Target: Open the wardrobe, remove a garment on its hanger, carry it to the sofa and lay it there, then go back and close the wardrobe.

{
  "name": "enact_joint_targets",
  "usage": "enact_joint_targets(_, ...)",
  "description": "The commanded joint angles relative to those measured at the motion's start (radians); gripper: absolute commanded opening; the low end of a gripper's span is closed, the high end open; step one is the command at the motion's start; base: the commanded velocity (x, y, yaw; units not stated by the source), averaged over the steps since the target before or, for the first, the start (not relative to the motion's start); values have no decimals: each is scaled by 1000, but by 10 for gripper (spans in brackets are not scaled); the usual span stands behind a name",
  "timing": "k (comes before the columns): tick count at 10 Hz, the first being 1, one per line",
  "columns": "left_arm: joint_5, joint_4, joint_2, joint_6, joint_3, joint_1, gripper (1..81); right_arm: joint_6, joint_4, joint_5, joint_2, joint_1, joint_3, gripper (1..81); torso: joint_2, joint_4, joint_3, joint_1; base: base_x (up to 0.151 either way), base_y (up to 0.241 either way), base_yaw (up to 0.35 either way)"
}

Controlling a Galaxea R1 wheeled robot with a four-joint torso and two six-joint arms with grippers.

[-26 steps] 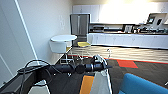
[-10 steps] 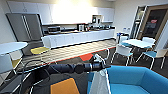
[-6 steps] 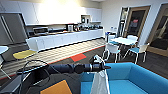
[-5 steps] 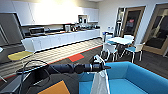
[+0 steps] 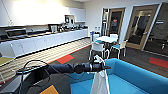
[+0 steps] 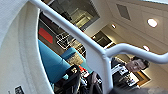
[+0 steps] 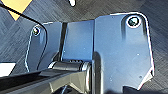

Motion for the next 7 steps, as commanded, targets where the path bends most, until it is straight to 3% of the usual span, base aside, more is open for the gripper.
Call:
enact_joint_targets(1, -30, 21, 2, 12, 15, -185, 10, -3, 2, -57, 17, 41, 8, 811, 0, 0, 0, 0, 0, 0, -338)
enact_joint_targets(3, 2, 21, 4, 12, 13, -185, 10, -3, 2, -57, 18, 39, 8, 811, 0, 0, 0, 0, 0, 0, -282)
enact_joint_targets(7, -12, 29, -7, 12, 36, -183, 10, -6, 0, -57, 20, 41, 8, 811, 0, 0, 0, 0, 0, 0, 0)
